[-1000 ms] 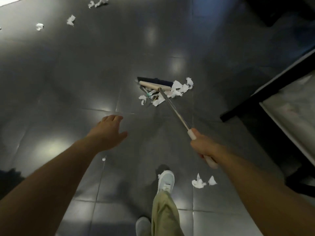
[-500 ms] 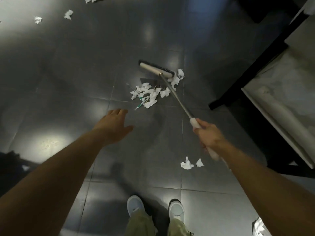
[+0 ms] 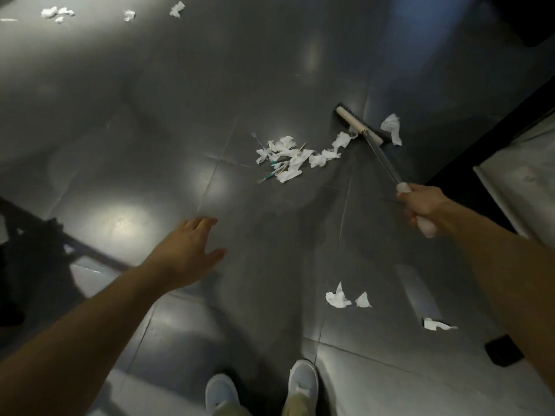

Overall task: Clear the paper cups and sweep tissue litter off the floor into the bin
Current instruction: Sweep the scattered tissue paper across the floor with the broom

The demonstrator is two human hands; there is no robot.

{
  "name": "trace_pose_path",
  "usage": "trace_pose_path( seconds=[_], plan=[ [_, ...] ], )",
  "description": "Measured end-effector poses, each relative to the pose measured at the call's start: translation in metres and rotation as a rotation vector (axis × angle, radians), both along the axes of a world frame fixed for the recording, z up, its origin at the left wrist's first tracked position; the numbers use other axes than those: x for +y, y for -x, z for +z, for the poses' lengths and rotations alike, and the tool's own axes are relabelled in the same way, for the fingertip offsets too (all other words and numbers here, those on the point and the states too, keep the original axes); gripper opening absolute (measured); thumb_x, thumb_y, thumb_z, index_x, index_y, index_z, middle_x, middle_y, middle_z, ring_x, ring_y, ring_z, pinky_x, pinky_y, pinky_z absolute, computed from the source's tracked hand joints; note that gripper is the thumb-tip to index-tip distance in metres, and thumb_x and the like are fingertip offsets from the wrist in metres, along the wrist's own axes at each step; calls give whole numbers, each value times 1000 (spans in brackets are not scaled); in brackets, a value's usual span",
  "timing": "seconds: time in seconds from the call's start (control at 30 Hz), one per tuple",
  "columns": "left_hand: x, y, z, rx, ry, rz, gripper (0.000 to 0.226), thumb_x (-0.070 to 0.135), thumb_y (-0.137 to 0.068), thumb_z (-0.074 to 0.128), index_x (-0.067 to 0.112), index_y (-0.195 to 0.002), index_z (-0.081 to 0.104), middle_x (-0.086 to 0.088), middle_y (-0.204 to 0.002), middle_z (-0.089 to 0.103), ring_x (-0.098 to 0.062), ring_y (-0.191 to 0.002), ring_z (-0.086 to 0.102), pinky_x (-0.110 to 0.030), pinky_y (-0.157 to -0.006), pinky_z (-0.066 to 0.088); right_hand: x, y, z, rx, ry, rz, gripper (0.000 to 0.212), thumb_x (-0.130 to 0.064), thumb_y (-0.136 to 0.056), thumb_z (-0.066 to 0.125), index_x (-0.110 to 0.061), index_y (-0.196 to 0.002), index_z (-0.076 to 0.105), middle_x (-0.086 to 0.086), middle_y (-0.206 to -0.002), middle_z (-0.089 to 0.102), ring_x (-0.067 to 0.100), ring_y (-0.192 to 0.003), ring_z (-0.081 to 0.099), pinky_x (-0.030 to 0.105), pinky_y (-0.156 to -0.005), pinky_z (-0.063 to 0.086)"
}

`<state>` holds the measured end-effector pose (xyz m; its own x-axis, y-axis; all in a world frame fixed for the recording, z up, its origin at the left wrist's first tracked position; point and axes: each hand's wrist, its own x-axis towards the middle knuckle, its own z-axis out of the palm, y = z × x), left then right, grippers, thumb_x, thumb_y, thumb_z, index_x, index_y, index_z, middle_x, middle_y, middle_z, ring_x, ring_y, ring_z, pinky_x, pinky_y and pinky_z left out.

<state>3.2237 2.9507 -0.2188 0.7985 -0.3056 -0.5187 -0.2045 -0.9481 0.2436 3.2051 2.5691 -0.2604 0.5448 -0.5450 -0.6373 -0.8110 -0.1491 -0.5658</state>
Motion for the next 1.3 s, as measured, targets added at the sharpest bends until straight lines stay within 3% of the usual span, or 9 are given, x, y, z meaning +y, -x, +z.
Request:
trace_pose_path(
  seconds=[0.13, 0.3, 0.47, 0.57, 0.73, 0.93, 1.07, 1.2, 1.3],
  plan=[
    [7, 18, -14, 37, -27, 41, 66, 41, -92, 54, 15, -146, 26, -2, -152, 31, -20, -139, 28, -32, -111, 28, 4, -1, -16, 82, 25, 140, 37, -7, -99, 42, -7, -136, 45, 11, -73, 44, 19, -53, 39, 14, -30, 35],
    [11, 31, -14, 11, -32, 79, 66, 41, -92, 54, 14, -146, 27, -5, -151, 32, -22, -139, 28, -33, -111, 27, 37, 0, -1, 175, 122, 414, 31, -5, -95, 35, 4, -121, 48, 13, -73, 49, 22, -56, 48, 31, -57, 43],
    [18, 68, -6, 20, -1, 105, 67, 40, -92, 54, 15, -147, 26, -4, -152, 30, -22, -140, 27, -34, -112, 27, 96, 43, 10, 132, 12, 435, 43, 2, -89, 32, -2, -131, 40, 11, -59, 46, 18, -44, 42, 14, -30, 33],
    [28, 100, -2, 11, 16, 109, 67, 40, -92, 55, 14, -147, 26, -5, -152, 30, -23, -139, 27, -34, -112, 27, 129, 86, 9, 103, -91, 377, 41, -3, -92, 31, -8, -132, 39, 10, -59, 42, 17, -43, 39, 12, -30, 32],
    [35, 144, 8, 10, 35, 88, 65, 36, -92, 56, 14, -146, 27, -6, -152, 29, -23, -140, 25, -34, -113, 25, 147, 147, 26, -51, -186, 178, 21, -13, -97, 40, -13, -110, 57, 7, -57, 41, 16, -42, 37, 17, -34, 33],
    [8, 126, 15, -1, 32, 98, 66, 38, -92, 55, 15, -147, 26, -5, -153, 29, -23, -137, 30, -33, -111, 27, 85, 116, 24, -143, -57, 94, 23, -15, -95, 47, -30, -104, 60, 5, -54, 44, 17, -39, 37, 20, -36, 33],
    [-30, 78, 12, -29, 17, 86, 65, 39, -92, 54, 14, -146, 28, -6, -151, 31, -24, -136, 30, -32, -110, 28, 13, 60, 19, -151, 94, 101, 26, -14, -93, 48, -23, -112, 64, 10, -62, 52, 22, -46, 45, 25, -45, 41],
    [-78, 26, 4, -1, 4, 117, 66, 39, -92, 55, 15, -146, 28, -8, -152, 30, -26, -138, 30, -35, -112, 29, -64, 7, 8, -76, 206, 91, 35, -21, -93, 49, -14, -126, 57, 14, -95, 58, 28, -76, 55, 41, -72, 49],
    [-108, 0, -6, 18, 16, 112, 67, 38, -92, 56, 15, -147, 27, -8, -152, 28, -25, -138, 28, -35, -111, 28, -105, -22, -4, -9, 233, 83, 33, -21, -94, 49, -9, -124, 54, 14, -98, 55, 28, -74, 53, 39, -67, 49]
  ],
)
